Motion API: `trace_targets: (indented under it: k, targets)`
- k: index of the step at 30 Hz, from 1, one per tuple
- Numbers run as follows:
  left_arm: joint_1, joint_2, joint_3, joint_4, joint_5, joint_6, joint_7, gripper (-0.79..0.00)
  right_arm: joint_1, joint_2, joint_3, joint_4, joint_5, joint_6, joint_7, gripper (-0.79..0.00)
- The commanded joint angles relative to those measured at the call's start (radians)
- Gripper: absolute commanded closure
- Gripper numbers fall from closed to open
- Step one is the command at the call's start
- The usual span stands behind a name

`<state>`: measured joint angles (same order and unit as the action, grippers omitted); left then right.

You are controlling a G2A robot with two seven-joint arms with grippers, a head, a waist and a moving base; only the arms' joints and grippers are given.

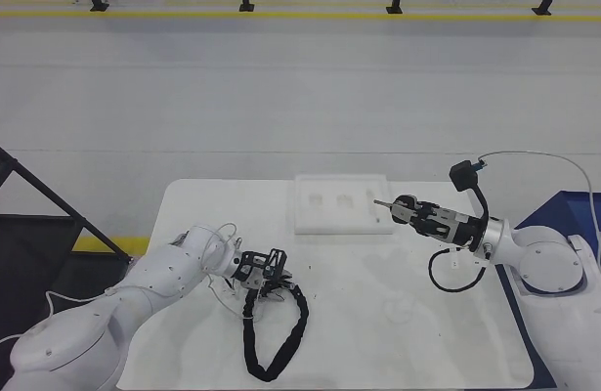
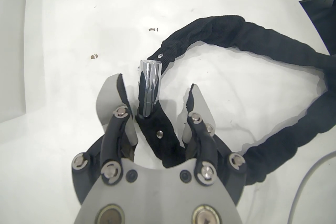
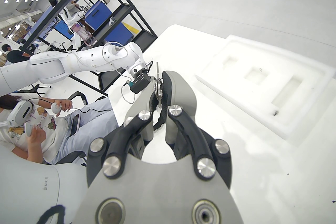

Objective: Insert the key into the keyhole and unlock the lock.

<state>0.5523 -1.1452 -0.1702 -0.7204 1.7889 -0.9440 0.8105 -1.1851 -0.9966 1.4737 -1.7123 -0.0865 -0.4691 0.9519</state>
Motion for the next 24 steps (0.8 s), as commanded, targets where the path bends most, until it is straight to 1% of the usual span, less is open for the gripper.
trace_targets:
  k: [1,6,11,14,18,20,24]
  targets:
    - [-0.002,-0.003,-0.002,0.006,0.003,0.004,0.014,0.0,0.0,0.0,0.0,0.0,0.0,0.0,0.0,0.0]
    - [-0.012,0.001,-0.012,0.015,0.004,0.009,0.062,0.0,0.0,0.0,0.0,0.0,0.0,0.0,0.0,0.0]
    - [-0.02,0.023,-0.032,-0.022,-0.033,0.007,0.073,0.0,0.0,0.0,0.0,0.0,0.0,0.0,0.0,0.0]
    - [-0.027,0.043,-0.045,-0.076,-0.063,-0.011,0.054,0.0,0.0,0.0,0.0,0.0,0.0,0.0,0.0,0.0]
    - [-0.037,0.075,-0.073,-0.172,-0.109,-0.052,0.009,0.0,0.0,0.0,0.0,0.0,0.0,0.0,0.0,0.0]
    - [-0.036,0.09,-0.095,-0.225,-0.119,-0.049,-0.031,0.0,-0.011,0.0,-0.011,-0.01,-0.013,0.008,-0.006,0.0]
    - [-0.024,0.121,-0.157,-0.339,-0.182,-0.042,-0.128,0.0,-0.004,0.003,-0.055,-0.001,0.025,0.086,0.112,0.0]
